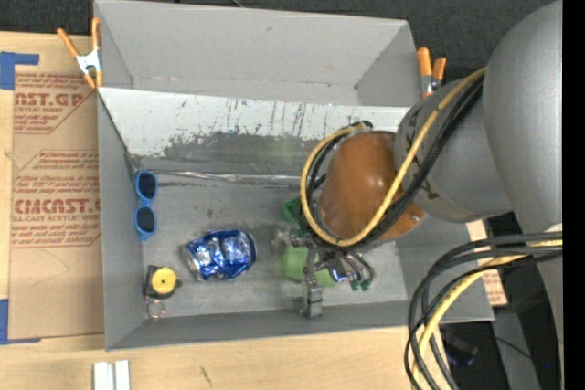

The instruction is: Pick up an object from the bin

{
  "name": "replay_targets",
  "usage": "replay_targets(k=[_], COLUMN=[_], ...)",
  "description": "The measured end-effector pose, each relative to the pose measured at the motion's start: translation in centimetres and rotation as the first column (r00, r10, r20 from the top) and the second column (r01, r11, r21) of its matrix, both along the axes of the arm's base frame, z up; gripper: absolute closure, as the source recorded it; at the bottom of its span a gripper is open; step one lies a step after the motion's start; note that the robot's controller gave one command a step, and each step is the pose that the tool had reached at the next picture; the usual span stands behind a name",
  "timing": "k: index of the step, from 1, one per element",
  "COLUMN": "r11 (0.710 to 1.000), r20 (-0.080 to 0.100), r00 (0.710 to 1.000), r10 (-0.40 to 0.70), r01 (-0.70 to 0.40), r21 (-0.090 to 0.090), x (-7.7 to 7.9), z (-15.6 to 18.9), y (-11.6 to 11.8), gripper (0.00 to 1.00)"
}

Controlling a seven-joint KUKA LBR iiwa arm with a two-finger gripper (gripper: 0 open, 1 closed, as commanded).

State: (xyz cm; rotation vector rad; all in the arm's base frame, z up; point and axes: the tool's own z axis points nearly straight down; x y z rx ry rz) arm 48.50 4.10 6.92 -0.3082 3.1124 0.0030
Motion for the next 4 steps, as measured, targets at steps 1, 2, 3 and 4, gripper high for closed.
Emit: replay_targets(k=[1,2,3,4], r11=[1.0,1.0,1.0,1.0], r20=[-0.008,-0.014,-0.007,-0.004], r00=[1.0,1.0,1.0,1.0], r10=[0.015,0.015,0.017,-0.016], r01=[-0.015,-0.015,-0.017,0.016], r21=[-0.003,-0.003,-0.003,-0.003], x=[6.4,6.1,2.8,0.1], z=[0.1,0.0,9.5,20.2], y=[-0.5,-0.5,-0.1,-2.1], gripper=[0.0,1.0,1.0,1.0])
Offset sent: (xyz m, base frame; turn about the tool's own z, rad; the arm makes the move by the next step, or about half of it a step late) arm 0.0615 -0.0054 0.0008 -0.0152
